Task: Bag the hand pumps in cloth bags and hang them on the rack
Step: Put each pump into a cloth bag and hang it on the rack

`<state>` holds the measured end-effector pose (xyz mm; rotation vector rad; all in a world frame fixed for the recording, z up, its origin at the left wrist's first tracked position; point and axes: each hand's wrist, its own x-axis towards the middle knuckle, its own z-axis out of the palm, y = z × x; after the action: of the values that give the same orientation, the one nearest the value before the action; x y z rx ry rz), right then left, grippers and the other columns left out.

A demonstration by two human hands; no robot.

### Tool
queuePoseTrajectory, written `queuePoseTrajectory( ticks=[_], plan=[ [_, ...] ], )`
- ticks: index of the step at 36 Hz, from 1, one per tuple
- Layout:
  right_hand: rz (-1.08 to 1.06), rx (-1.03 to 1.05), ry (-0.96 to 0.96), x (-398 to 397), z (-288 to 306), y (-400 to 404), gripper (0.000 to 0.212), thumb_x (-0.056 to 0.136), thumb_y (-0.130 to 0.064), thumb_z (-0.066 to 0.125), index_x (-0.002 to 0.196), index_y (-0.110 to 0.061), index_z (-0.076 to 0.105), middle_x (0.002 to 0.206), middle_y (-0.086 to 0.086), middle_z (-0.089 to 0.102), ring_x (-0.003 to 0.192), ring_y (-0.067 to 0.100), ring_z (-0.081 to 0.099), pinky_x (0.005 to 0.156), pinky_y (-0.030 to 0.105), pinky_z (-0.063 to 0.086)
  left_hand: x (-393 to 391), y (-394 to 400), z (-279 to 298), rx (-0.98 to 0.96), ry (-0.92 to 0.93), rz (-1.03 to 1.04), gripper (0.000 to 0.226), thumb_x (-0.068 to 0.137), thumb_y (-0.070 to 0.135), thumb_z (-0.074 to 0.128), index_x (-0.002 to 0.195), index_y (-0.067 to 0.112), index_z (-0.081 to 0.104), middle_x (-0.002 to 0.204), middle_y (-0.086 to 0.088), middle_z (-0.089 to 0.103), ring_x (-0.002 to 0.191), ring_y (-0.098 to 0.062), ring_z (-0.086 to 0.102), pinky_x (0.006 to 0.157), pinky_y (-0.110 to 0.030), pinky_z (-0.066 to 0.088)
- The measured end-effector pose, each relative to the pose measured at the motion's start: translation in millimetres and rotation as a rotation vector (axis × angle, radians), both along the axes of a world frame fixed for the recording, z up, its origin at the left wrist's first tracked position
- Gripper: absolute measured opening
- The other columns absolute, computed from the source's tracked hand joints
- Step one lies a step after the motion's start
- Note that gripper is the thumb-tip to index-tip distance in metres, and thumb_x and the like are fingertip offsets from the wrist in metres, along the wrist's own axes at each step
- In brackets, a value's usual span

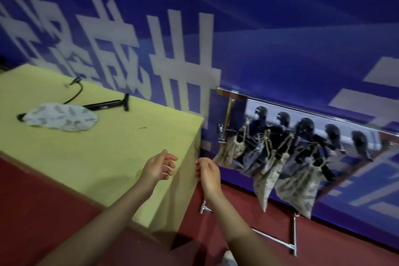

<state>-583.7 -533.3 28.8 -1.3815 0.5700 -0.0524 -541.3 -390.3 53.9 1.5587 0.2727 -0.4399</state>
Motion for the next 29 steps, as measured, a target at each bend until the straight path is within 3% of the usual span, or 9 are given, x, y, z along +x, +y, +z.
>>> queuePoseTrajectory(
  ticks=[10,16,24,29],
  plan=[
    [0.127,-0.026,0.013,85,1,79,0.03,0.095,-0.004,0.041,0.072,-0.012,0.058,0.061,0.0,0.049,0.052,0.01,0.043,0.046,0.018,0.034,72,101,-12,0.121,0.039,0.089,0.036,0.102,0.024,0.035,0.088,0.01,0.065,0.069,-0.004,0.056,0.053,-0.016,0.049,0.055,-0.025,0.037],
    [0.23,-0.032,0.07,152,1,112,0.027,0.093,-0.005,0.04,0.074,-0.009,0.06,0.063,0.001,0.05,0.055,0.011,0.043,0.048,0.02,0.034,123,148,-18,0.182,0.041,0.138,0.023,0.095,0.016,0.046,0.088,0.01,0.067,0.072,-0.005,0.058,0.056,-0.017,0.05,0.055,-0.025,0.038],
    [0.315,0.102,0.205,228,9,176,0.023,0.092,-0.009,0.042,0.076,-0.011,0.059,0.059,0.0,0.05,0.048,0.011,0.042,0.045,0.021,0.031,211,239,-25,0.414,0.003,0.124,0.025,0.098,0.018,0.043,0.095,0.012,0.067,0.091,-0.007,0.061,0.081,-0.018,0.055,0.069,-0.028,0.044],
    [0.399,0.033,0.163,289,14,236,0.023,0.091,-0.009,0.042,0.077,-0.013,0.06,0.061,0.0,0.052,0.05,0.011,0.045,0.048,0.021,0.034,299,319,-37,0.553,-0.051,0.037,0.022,0.099,0.017,0.046,0.104,0.008,0.065,0.098,-0.012,0.063,0.085,-0.025,0.058,0.07,-0.031,0.046]
  ],
)
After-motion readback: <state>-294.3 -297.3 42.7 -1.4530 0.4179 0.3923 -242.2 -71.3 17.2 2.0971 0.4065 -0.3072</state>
